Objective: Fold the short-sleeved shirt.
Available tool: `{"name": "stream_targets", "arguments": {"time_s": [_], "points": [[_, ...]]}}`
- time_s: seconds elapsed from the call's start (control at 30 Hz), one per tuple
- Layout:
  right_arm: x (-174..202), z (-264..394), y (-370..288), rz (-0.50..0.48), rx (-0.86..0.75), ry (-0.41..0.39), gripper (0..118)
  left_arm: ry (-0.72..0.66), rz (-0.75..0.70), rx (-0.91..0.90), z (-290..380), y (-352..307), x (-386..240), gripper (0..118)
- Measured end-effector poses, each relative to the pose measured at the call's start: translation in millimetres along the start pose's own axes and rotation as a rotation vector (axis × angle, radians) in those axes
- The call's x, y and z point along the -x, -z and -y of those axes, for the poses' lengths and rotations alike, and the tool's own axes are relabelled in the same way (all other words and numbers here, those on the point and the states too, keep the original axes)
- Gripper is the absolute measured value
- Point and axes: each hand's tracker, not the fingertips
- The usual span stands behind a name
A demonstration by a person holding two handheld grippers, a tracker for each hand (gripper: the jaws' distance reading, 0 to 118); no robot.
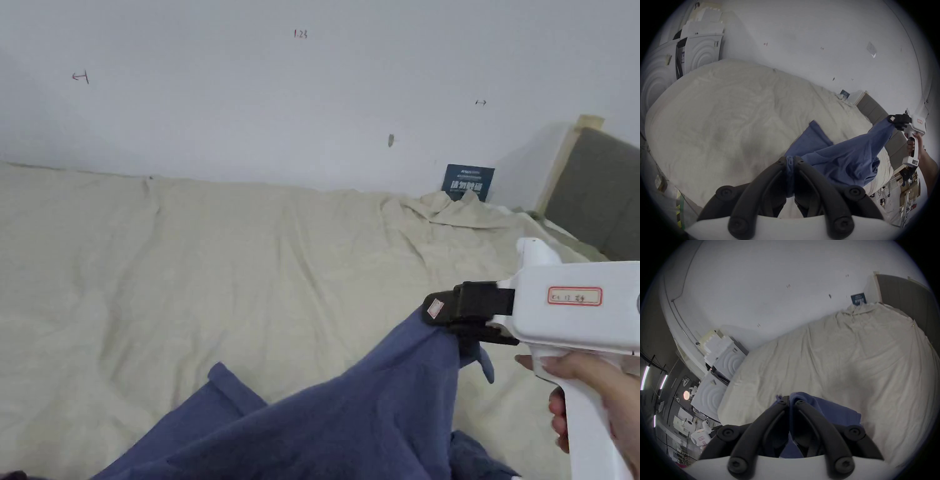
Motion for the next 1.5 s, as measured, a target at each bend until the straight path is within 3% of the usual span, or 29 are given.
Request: {"name": "stream_targets", "arguments": {"time_s": [0.37, 0.7, 1.07, 1.5], "points": [[74.7, -70.2, -149.1, 0.005, -0.241, -0.092, 6, 0.149, 0.120, -0.173, -115.2, -68.5, -79.2, 7], [134.6, -136.1, -229.9, 0.055, -0.417, -0.161, 6, 0.224, 0.207, -0.317, -217.0, -125.2, -149.6, 7], [166.4, -212.9, -241.6, 0.118, -0.539, -0.217, 6, 0.244, 0.159, -0.382, -297.2, -135.0, -177.3, 7], [195.2, -294.8, -160.4, 0.268, -0.612, -0.275, 6, 0.197, 0.128, -0.433, -380.8, -59.6, -176.9, 7]]}}
